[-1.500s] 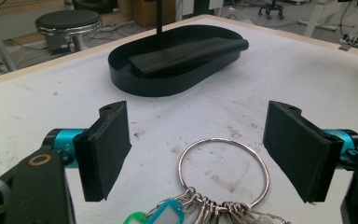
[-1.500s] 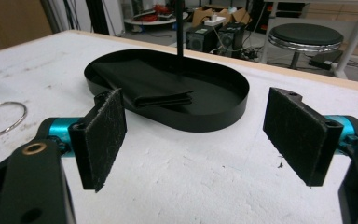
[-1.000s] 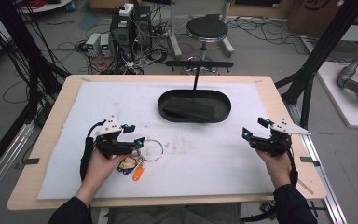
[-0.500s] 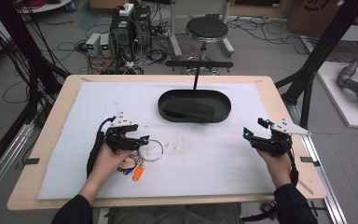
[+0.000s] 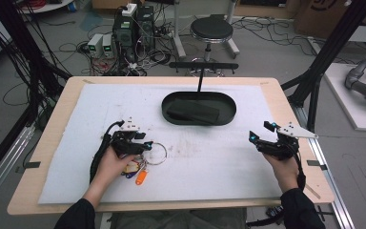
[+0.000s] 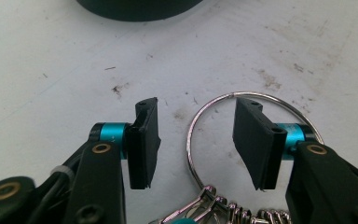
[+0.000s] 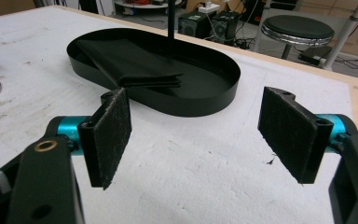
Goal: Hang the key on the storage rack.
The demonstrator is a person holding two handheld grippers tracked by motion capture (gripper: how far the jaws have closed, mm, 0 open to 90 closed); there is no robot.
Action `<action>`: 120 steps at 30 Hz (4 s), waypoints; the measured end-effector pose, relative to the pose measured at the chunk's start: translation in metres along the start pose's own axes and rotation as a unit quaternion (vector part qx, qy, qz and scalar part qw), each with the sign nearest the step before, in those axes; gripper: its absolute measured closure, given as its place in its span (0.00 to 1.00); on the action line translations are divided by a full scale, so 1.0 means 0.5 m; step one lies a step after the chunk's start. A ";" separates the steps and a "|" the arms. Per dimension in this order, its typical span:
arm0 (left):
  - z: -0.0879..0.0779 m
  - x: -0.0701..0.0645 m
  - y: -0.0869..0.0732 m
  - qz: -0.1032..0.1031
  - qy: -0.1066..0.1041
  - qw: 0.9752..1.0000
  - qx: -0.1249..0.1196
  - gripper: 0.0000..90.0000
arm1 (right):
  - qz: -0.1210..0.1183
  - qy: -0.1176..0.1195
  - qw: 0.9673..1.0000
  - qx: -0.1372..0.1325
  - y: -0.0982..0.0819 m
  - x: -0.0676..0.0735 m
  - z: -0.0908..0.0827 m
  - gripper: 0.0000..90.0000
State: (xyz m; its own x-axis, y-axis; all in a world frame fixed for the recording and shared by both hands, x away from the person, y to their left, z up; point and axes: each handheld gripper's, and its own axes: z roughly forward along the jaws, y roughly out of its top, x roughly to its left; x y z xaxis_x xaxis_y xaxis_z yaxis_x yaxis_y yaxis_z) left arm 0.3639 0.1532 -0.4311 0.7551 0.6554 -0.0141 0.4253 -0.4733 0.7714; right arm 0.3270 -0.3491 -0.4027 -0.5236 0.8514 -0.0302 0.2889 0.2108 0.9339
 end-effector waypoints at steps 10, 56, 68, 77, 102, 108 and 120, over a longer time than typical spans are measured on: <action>0.017 -0.002 -0.003 0.015 0.019 0.999 0.036 0.69 | -0.004 0.002 1.000 0.002 -0.002 -0.001 0.002 0.30; -0.083 -0.068 0.022 0.068 -0.023 0.992 -0.102 0.96 | -0.008 0.008 1.000 -0.002 -0.001 0.000 0.010 0.30; -0.085 -0.091 0.022 0.092 -0.047 0.990 -0.098 0.95 | -0.009 0.009 1.000 0.000 -0.001 0.000 0.012 0.30; -0.071 -0.089 0.018 0.094 -0.052 0.992 -0.072 0.92 | -0.011 0.011 1.000 0.001 -0.001 0.001 0.015 0.30; -0.100 -0.085 0.051 0.083 -0.037 0.988 -0.122 0.96 | -0.010 0.011 1.000 0.002 -0.001 -0.001 0.019 0.30; -0.109 -0.084 0.070 0.080 -0.034 0.986 -0.143 0.96 | -0.011 0.010 1.000 0.003 -0.001 -0.002 0.019 0.30; -0.117 -0.066 0.125 0.057 -0.024 0.981 -0.183 0.96 | -0.005 0.006 1.000 0.006 -0.002 -0.004 0.017 0.30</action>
State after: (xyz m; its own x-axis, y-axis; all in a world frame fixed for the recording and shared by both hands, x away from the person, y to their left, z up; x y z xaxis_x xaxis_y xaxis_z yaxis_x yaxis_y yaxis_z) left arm 0.3365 0.1364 -0.3451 0.8135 0.5781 0.0636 0.1347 -0.2937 0.9463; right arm 0.3347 -0.3472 -0.4068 -0.5357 0.8436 -0.0363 0.2926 0.2258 0.9292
